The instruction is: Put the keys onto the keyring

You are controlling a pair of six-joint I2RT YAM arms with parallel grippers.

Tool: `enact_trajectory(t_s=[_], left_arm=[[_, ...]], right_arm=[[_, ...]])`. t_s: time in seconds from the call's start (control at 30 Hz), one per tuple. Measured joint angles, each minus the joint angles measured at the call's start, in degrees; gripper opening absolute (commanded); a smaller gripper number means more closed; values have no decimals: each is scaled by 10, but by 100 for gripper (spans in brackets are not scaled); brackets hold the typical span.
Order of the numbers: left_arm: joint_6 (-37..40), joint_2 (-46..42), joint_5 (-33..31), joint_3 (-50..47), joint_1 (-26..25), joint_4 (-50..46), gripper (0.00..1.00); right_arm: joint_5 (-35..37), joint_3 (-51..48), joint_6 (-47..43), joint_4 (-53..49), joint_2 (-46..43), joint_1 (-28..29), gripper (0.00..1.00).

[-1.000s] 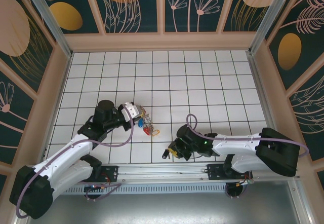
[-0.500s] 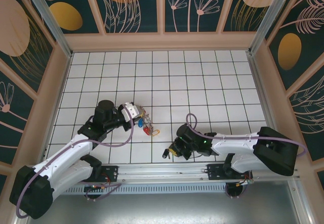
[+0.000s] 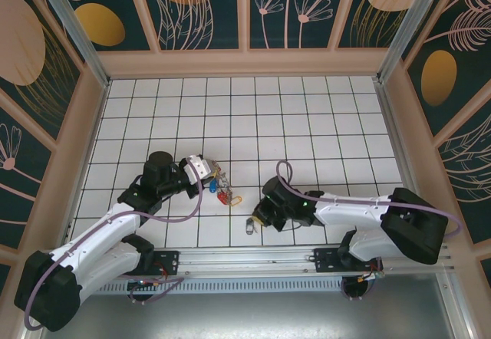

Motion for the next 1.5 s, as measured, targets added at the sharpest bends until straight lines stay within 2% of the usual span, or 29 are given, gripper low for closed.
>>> enact_trajectory(t_s=[0.27, 0.43, 0.6, 0.8, 1.0, 1.17, 1.5], left_arm=[[0, 2, 5, 0, 0, -2, 0], [0, 10, 35, 0, 0, -2, 0], [3, 16, 76, 0, 0, -2, 0], [1, 16, 94, 0, 0, 1, 0], [-9, 30, 108, 4, 0, 7, 0], [-15, 32, 111, 4, 0, 9, 0], [-22, 35, 111, 8, 0, 11, 0]], right_arm=[[4, 58, -100, -47, 45, -17, 0], [22, 109, -219, -107, 66, -17, 0], [51, 121, -342, -108, 22, -17, 0], [92, 132, -474, -111, -34, -17, 0], [101, 133, -590, -79, -76, -17, 0], [89, 150, -645, -52, -79, -17, 0], [63, 201, -693, -26, -51, -16, 0]])
